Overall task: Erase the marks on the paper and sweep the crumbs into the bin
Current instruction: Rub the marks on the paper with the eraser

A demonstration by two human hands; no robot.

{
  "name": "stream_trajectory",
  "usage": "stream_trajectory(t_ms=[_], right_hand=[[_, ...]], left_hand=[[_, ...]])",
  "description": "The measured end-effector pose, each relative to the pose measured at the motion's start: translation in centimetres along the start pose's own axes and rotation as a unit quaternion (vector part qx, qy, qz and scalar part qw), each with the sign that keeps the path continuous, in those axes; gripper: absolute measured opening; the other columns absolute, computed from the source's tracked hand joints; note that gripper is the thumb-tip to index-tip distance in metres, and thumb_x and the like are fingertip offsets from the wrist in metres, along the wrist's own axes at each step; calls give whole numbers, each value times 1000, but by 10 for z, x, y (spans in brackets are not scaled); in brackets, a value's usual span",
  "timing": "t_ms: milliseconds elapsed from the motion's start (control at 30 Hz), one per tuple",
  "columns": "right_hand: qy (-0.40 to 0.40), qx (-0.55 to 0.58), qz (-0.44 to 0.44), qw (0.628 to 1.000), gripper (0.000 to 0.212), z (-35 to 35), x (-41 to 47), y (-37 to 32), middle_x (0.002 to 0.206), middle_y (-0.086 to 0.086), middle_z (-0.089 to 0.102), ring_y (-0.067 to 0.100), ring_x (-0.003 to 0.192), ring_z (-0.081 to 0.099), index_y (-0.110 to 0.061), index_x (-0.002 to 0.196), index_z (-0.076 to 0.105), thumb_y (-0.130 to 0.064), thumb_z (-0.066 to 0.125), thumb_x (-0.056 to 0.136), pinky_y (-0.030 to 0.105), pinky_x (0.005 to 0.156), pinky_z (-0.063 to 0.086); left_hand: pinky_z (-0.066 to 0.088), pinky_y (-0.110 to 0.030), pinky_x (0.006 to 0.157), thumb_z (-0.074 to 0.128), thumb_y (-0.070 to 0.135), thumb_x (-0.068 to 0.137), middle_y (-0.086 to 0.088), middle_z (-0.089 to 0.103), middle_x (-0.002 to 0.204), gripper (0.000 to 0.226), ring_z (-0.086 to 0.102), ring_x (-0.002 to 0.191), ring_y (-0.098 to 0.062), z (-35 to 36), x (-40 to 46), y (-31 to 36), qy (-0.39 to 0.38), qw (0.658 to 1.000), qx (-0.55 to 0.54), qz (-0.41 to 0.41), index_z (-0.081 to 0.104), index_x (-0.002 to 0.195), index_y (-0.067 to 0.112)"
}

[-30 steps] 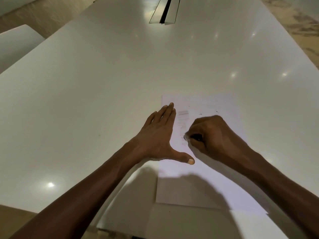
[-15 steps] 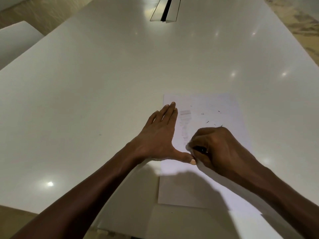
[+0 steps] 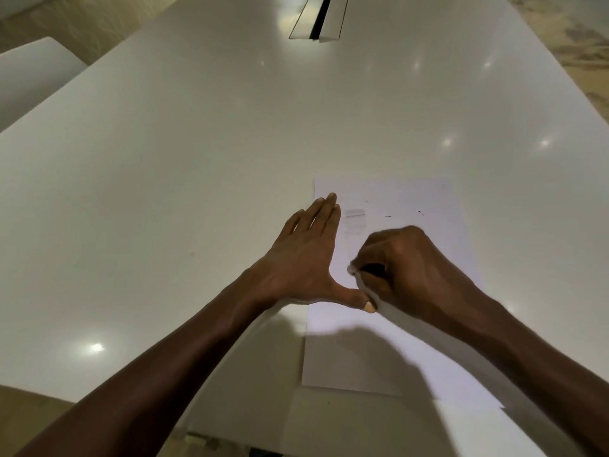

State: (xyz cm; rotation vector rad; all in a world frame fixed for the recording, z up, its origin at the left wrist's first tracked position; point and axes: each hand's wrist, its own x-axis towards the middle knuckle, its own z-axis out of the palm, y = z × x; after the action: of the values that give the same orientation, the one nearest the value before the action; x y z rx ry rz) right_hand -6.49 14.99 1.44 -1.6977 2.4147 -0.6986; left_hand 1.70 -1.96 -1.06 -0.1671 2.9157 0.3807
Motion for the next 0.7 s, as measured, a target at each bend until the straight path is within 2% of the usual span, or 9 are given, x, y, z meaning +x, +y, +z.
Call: stream_trajectory(t_ms=[100,233,333,400,533,700], right_hand=[[-22,0,3,1000,14,4,-8,-6,62,7,66,16,58,61,-9,64,71,-7,61,74,35,57,50],[36,16,-1,999,13,4,18,7,67,5,71,18,59,65,-10,74,78,-4,66,73,31,58,54],[64,6,7,998,14,7,39,18,68,8,72,22,59,65,-8,77,78,-6,65,76,33,61,55],[61,-3,10,998,15,7,43,21,68,9,72,24,59,65,-8,76,78,-10,63,78,34,62,55],[39,16,-6,999,17,-1,24,12,71,4,74,16,60,67,-10,80,80,-4,64,76,24,60,52],[3,18,-5,1000,15,1,-7,1,71,1,72,12,61,66,-12,77,78,-7,65,77,31,59,54]], left_hand=[[-5,-41,124,54,95,56,-3,-28,162,149,-24,149,-16,2,0,-1,5,1000,7,3,-17,155,9],[-8,-39,123,54,98,52,0,-30,161,152,-26,148,-13,0,0,-1,-3,1000,-11,1,-18,155,11],[-8,-40,123,53,97,54,1,-31,161,151,-28,147,-12,-1,-2,1,-7,1000,-13,-9,-18,155,11],[-7,-40,123,52,98,54,1,-31,160,151,-28,147,-12,-1,-2,1,-9,1000,-10,-12,-18,154,11],[-6,-41,124,52,98,52,0,-32,160,153,-27,148,-14,-2,0,1,-18,1000,-3,-14,-19,154,10],[-5,-41,124,52,98,51,-2,-31,161,154,-26,148,-16,-1,1,1,-19,1000,9,-11,-18,154,9]])
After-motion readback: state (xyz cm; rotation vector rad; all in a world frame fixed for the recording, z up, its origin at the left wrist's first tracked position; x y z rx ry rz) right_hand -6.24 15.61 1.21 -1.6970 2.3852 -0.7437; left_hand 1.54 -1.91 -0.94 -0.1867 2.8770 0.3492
